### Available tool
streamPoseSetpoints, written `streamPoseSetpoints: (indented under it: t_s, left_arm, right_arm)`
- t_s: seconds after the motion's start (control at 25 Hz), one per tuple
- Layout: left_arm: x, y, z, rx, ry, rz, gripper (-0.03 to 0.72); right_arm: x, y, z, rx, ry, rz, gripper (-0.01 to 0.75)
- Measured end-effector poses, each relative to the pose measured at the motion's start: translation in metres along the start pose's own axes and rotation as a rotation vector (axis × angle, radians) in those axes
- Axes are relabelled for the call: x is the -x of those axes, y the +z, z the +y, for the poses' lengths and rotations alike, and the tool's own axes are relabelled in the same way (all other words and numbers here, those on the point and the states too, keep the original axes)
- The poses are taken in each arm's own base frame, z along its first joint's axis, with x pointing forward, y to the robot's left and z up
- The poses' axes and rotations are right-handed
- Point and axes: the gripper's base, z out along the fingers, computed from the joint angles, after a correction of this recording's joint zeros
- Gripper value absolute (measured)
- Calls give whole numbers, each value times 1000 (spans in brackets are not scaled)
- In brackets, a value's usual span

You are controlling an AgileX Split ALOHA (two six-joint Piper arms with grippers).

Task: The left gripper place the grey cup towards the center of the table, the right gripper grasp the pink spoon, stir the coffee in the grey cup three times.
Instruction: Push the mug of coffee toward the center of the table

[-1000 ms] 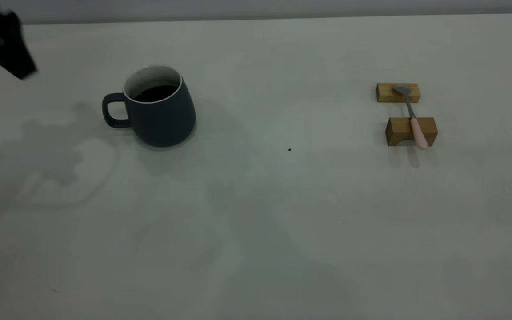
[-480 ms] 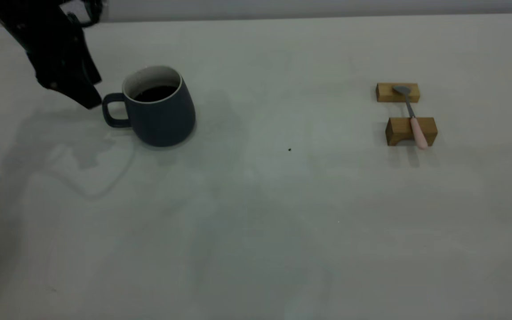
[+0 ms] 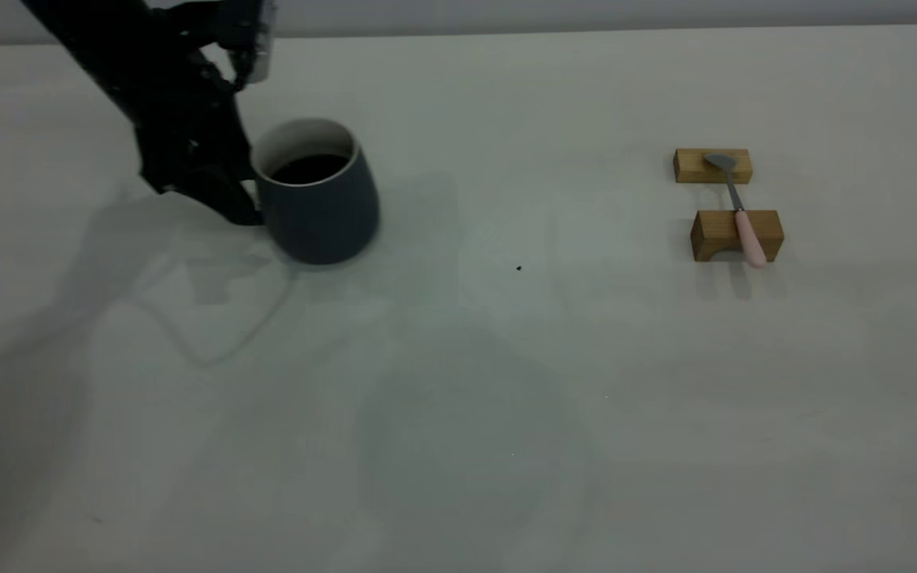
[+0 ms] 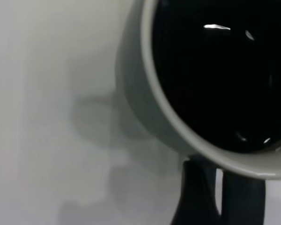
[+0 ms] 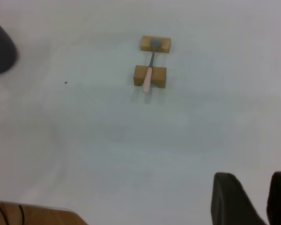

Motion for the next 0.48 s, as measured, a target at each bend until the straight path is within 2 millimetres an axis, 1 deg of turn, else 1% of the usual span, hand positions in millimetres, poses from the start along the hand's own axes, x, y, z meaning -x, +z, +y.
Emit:
streamPoseSetpoints:
  t_s: [0.16,0.36,0.48]
  left_arm:
    - [22,7,-6,-3,3,-38,568]
    - [53,16,-12,30,-7,-97,568]
    - [68,20,-14,53,-16,-126,568]
  right_arm:
    - [0,0,0,0,0,0,237]
    - [0,0,0,0,0,0,237]
    - [0,0,0,0,0,0,237]
